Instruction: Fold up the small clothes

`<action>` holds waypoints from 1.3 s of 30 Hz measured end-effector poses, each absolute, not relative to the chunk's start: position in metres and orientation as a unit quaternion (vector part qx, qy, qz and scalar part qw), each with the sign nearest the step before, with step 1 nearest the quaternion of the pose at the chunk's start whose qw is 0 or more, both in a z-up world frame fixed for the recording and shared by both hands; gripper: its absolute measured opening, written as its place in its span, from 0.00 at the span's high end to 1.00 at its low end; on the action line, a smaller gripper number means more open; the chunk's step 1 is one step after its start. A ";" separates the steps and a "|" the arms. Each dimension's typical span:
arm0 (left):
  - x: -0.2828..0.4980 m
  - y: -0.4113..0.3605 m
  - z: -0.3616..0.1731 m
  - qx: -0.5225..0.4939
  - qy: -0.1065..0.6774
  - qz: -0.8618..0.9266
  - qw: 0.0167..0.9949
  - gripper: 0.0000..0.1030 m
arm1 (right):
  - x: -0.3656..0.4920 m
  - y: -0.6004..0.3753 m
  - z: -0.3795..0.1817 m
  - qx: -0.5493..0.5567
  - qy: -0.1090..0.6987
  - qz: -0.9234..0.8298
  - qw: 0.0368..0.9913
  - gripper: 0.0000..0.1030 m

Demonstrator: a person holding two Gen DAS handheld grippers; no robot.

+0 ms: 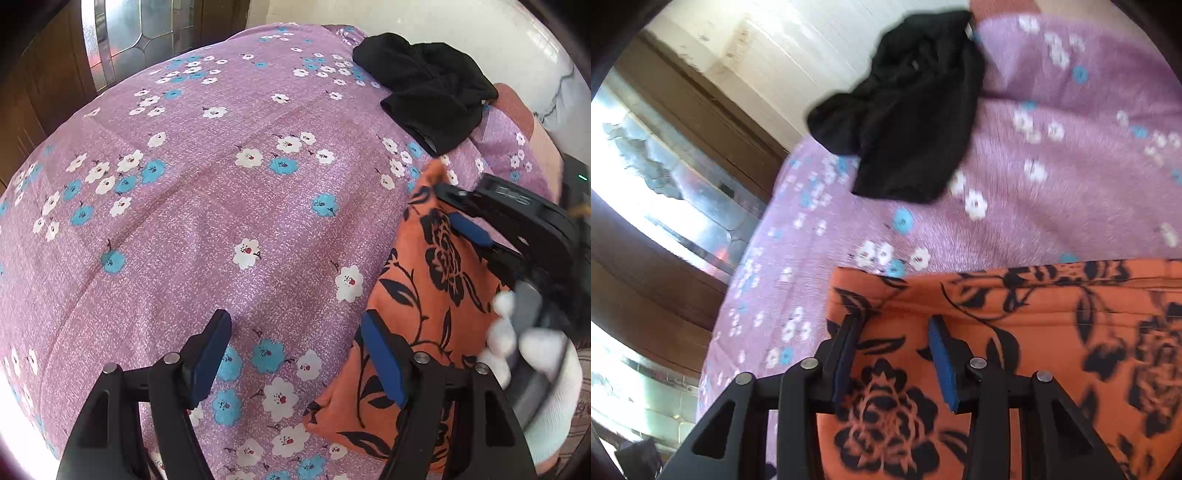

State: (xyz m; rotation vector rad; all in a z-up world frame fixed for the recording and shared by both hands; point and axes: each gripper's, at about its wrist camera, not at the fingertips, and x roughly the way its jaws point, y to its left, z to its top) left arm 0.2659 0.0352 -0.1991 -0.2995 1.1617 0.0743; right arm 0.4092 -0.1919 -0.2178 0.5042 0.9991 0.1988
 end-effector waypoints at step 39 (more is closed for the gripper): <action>0.254 -0.041 -0.181 -0.002 0.484 -0.028 0.874 0.15 | 0.109 -0.496 -0.170 0.341 0.324 -0.076 0.879 0.58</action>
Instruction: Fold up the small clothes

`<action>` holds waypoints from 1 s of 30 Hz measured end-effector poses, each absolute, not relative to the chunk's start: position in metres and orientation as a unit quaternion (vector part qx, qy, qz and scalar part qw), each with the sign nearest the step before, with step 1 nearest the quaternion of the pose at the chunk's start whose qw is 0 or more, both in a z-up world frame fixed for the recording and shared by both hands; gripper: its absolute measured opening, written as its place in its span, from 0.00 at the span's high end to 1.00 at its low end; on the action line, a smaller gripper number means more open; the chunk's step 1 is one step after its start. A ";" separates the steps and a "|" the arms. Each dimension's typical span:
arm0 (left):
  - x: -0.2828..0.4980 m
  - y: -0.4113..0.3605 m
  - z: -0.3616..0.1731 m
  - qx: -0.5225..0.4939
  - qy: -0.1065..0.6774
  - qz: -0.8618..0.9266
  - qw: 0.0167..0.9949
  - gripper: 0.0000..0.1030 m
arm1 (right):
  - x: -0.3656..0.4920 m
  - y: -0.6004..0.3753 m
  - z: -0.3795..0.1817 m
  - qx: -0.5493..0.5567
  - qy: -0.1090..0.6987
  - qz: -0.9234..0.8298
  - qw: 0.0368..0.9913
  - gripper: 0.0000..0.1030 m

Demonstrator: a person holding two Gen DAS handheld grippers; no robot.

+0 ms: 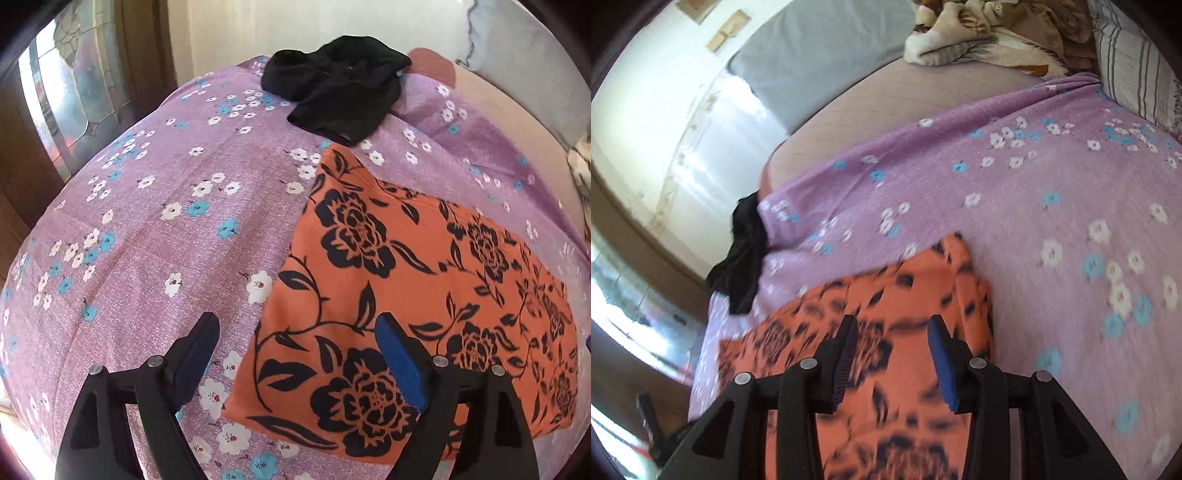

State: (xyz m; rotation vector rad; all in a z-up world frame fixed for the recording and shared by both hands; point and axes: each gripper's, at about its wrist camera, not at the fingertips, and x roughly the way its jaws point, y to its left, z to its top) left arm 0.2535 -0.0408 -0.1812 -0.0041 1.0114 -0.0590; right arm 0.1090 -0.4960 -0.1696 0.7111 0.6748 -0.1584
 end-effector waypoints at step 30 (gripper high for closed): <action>0.172 0.006 -0.199 -0.156 0.511 -0.117 0.837 0.30 | 0.039 -0.418 -0.177 0.336 0.336 0.028 0.879 0.59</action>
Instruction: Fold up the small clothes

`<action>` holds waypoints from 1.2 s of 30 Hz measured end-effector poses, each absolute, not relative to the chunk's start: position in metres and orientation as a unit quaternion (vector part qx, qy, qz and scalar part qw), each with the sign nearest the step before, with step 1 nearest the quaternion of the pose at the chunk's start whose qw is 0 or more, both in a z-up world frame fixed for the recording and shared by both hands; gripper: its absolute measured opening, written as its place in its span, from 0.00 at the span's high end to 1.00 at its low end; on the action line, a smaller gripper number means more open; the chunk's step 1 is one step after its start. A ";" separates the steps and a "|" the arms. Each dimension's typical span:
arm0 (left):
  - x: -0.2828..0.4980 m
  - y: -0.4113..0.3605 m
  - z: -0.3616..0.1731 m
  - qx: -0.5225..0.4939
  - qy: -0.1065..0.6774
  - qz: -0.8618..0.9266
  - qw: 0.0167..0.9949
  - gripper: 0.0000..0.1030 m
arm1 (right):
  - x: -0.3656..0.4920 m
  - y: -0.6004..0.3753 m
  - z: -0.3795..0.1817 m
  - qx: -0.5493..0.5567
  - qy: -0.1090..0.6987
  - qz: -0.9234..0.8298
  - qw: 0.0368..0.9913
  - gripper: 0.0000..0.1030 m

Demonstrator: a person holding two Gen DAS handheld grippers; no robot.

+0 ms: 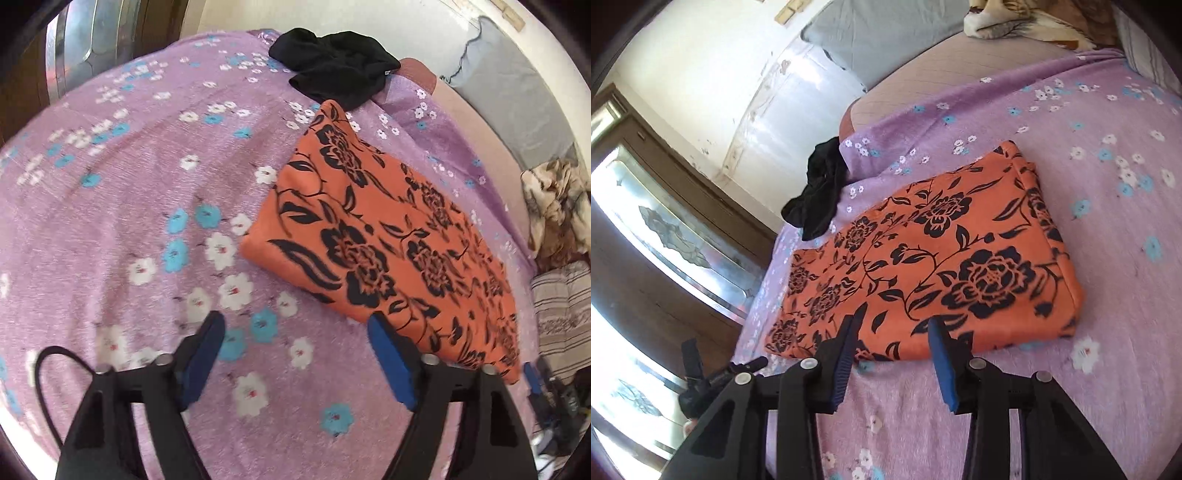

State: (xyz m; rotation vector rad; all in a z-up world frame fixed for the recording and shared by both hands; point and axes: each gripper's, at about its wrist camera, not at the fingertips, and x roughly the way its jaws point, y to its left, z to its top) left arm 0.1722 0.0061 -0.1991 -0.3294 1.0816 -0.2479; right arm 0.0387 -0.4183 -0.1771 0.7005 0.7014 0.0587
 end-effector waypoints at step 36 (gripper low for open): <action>0.217 -0.047 -0.218 -0.177 0.444 -0.076 0.875 0.71 | 0.119 -0.362 -0.242 0.388 0.430 0.105 0.808 0.70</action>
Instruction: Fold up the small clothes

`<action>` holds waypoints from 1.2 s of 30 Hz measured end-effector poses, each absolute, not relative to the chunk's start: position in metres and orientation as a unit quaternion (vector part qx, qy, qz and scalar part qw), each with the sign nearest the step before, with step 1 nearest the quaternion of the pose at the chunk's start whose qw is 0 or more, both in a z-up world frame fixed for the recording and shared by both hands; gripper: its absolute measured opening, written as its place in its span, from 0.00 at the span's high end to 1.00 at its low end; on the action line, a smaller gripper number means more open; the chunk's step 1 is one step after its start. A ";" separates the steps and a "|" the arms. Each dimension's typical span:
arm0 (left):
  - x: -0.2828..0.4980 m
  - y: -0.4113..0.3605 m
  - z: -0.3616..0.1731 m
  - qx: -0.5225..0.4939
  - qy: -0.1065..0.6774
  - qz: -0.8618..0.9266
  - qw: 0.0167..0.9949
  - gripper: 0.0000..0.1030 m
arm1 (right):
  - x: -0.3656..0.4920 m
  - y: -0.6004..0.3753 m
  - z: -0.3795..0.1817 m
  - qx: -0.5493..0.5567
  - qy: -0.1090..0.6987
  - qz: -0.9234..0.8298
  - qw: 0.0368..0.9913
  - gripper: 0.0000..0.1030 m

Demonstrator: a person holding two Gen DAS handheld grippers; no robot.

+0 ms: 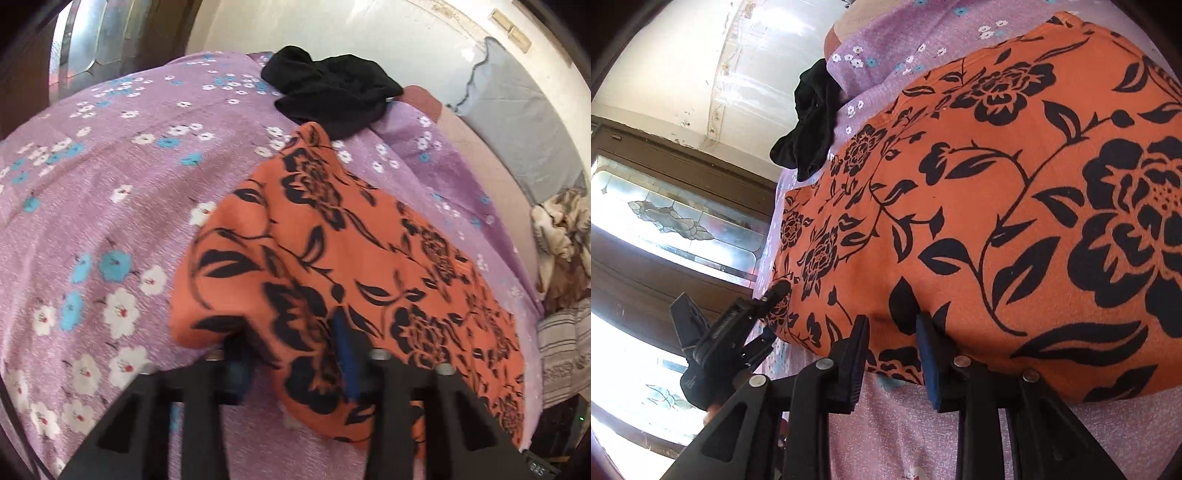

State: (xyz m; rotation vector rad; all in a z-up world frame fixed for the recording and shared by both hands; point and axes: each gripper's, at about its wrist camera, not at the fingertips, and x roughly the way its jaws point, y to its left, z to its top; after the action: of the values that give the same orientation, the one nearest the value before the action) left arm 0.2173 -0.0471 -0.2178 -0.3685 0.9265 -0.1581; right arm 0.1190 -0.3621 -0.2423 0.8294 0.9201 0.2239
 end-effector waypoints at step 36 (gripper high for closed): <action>0.196 -0.104 -0.165 -0.019 0.339 -0.175 0.924 0.83 | 0.099 -0.426 -0.215 0.422 0.426 -0.004 0.800 0.69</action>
State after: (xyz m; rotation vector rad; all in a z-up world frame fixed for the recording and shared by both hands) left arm 0.1965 -0.1043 -0.1651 -0.0398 0.6966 -0.3581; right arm 0.0986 -0.4260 -0.2146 0.9061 0.9143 -0.0083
